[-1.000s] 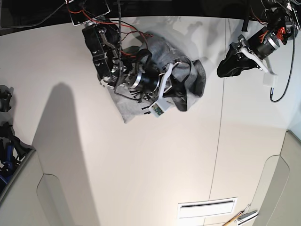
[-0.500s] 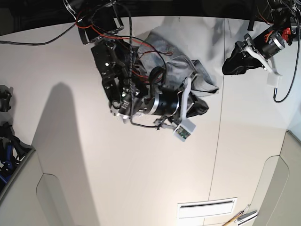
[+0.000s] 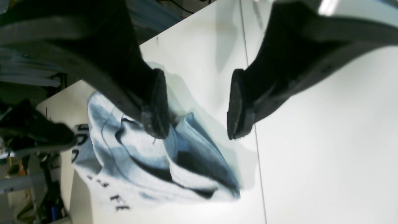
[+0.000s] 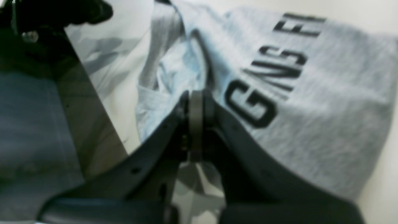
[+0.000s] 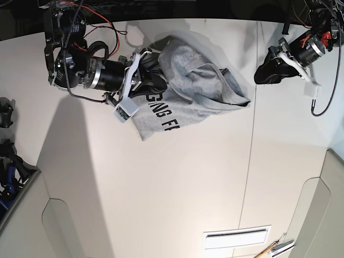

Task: Fold the T-shirt properly
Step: 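Drag the shirt bundle with the right gripper to spread it flat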

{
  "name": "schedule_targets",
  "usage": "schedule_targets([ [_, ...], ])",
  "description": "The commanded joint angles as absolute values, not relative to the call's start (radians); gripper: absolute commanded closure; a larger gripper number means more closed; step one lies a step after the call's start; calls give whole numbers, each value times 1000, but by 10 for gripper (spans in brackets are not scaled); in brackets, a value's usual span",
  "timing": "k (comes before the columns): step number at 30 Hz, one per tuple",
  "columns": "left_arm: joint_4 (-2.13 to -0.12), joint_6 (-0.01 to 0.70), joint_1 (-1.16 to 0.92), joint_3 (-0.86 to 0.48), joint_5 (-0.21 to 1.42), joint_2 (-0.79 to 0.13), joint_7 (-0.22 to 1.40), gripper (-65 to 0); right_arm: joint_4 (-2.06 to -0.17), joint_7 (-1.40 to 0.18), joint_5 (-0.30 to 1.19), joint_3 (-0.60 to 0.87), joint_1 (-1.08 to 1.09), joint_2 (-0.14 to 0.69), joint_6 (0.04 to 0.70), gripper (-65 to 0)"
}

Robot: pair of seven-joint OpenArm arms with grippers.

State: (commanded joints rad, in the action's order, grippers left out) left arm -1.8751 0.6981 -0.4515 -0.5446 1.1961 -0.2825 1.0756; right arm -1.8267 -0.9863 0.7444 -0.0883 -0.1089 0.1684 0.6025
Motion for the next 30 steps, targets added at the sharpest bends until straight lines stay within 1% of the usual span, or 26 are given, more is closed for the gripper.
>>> schedule_targets([
  [2,-1875,698,-449,-545,1195,-282,1074,-335,-1827,-981,746,-104,-115,169,603,0],
  [3,-1875,698,-449,-545,1195,-282,1073,-335,-1827,-981,746,-120,-114,169,603,-53],
  [5,-1875,698,-450,-545,1194,-282,1075,-335,-1827,-973,744,-169,-114,168,603,-323],
  [6,-1875,698,-450,-545,1193,-282,1076,-335,-1827,-950,710,-201,-114,168,603,-413],
  [7,-1875,698,-450,-545,1193,-282,1078,-335,-1826,-919,647,-236,-114,169,601,-442],
  [9,-1875,698,-449,-545,1193,-282,1078,-335,-1804,-843,506,-304,-114,168,580,-441],
  [11,-1875,698,-449,-545,1193,-282,1078,-335,-1757,-784,439,-355,-114,168,555,-441],
  [15,-1875,698,-449,-545,1193,-282,1077,-335,-1667,-770,453,-447,-114,166,554,-439],
  [18,-1875,698,-449,-545,1193,-282,1077,-335,-1665,-768,452,-529,-114,164,554,-439],
  [21,-1875,698,-449,-545,1193,-282,1077,-335,-1673,-767,453,-569,-114,142,563,-439],
  [24,-1875,698,-449,-545,1193,-282,1078,-335,-1707,-768,452,-571,-114,116,569,-439],
  [28,-1876,698,-449,-545,1193,-284,1079,-335,-1810,-767,453,-571,-114,110,569,-439],
  [30,-1876,698,-449,-545,1193,-301,1083,-335,-1858,-768,455,-571,-114,110,569,-439],
])
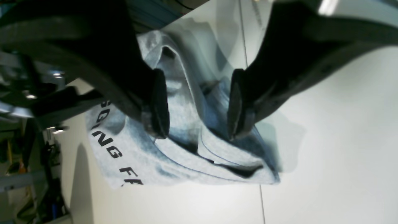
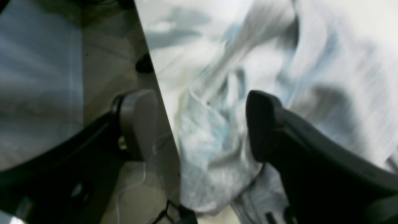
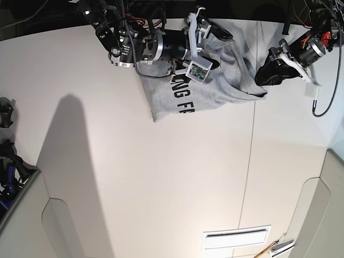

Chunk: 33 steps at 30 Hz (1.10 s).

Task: Fold the T-shirt properly
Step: 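Drag the shirt bundle with the right gripper to spread it flat, then grasp the shirt's hem corner with the left gripper and pull it flat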

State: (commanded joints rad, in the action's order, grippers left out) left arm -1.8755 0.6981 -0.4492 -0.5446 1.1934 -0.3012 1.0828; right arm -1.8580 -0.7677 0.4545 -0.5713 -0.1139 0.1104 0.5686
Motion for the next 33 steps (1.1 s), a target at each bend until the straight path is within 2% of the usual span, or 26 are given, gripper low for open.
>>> schedule_targets([
  [6,-1876,698,-454,-545,1225,-345,1167,-335,-1836,-809,434,-572,-127,111,569,-439],
  [8,-1876,698,-484,-543,1283,-347,1192,-335,-1819,-808,402,-572,-128,111,569,-439],
  [11,-1876,698,-560,-543,1287,-346,1185,-335,-1818,-775,362,-549,-125,111,559,-439],
  [14,-1876,698,-619,-543,1283,-338,1164,-335,-1819,-713,381,-459,-117,110,553,-439],
  [18,-1876,698,-666,-543,1284,-265,1156,-335,-1819,-707,430,-300,-89,110,554,-430],
  [19,-1876,698,-668,-543,1288,-251,1156,-335,-1819,-707,451,-264,-77,110,554,-415],
  [21,-1876,698,-667,-543,1291,-231,1152,-335,-1818,-707,480,-208,-56,110,554,-335],
  [22,-1876,698,-668,-543,1291,-221,1148,-335,-1819,-707,481,-185,-51,110,554,-267],
  [25,-1876,698,-668,-543,1291,-194,1138,-335,-1817,-707,468,-141,-42,111,554,0],
  [33,-1870,698,-667,-540,1253,-146,1096,-335,-1800,-703,409,-126,-42,110,554,0],
])
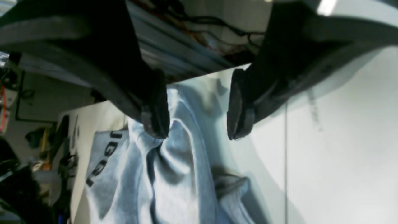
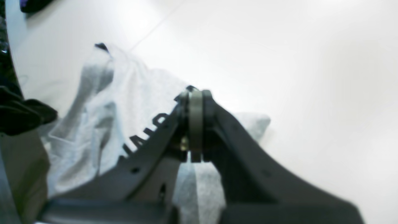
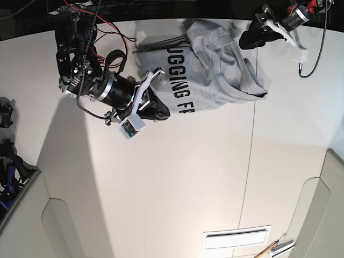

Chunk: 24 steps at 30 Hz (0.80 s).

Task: Fold the T-shirt properly
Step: 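Grasp the shirt's hem corner with the left gripper and pull it flat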

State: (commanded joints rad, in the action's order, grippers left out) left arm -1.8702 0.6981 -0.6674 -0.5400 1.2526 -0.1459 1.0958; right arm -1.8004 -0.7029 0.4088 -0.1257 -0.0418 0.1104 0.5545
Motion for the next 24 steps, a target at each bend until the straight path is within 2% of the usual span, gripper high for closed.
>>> schedule_targets([
  [12,-1870,698,-667,-362,1169,-145,1082,-321,-1718,-699,408,-125,-42,111,554,0],
  [14,-1870,698,-665,-362,1169,-145,1051,-215,-1718,-699,408,-125,-42,111,554,0],
  [17,-1870,698,-653,-362,1170,-145,1043,0,-1718,-699,407,-125,-42,110,554,0],
  [24,-1903,698,-648,-377,1204,-167,1047,0,-1703,-699,402,-126,-42,111,555,0],
])
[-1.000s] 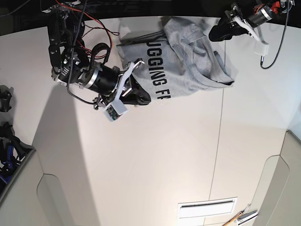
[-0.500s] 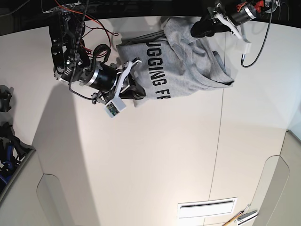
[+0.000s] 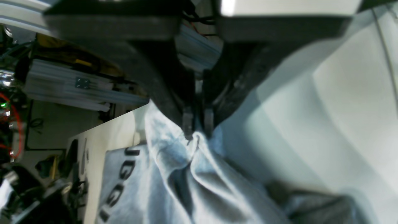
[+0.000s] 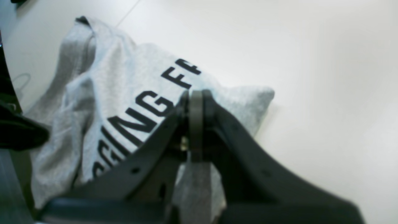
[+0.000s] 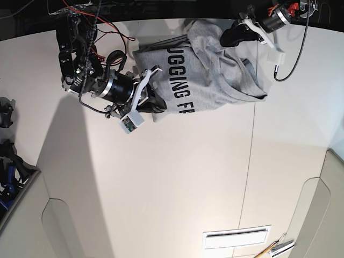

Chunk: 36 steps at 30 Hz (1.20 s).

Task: Fold the T-shirt properly
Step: 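Grasp the shirt's hem corner with the left gripper and pull it flat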

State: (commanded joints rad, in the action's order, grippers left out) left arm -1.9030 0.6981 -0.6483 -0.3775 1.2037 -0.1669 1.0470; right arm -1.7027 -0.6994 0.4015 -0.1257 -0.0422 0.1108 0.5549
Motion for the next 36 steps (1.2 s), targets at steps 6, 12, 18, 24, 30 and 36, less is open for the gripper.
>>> schedule_targets([
  [6,-1938,698,-648,-428,1215,-169,1047,0,-1601,-698,456,-127,-42,110,575,0],
  [12,-1938,698,-648,-438,1214,-169,1052,0,-1470,-689,485,-149,-41,110,584,0],
  [18,-1938,698,-648,-439,1213,-226,1060,0,-1450,-670,459,-149,-27,111,583,0],
  [24,-1938,698,-648,-440,1213,-279,1074,0,-1450,-669,431,-149,8,116,583,0],
  [30,-1938,698,-648,-440,1212,-342,1097,0,-1450,-669,402,-148,9,116,583,0],
  [36,-1938,698,-648,-450,1200,-372,1102,0,-1450,-658,381,-148,9,141,580,0],
])
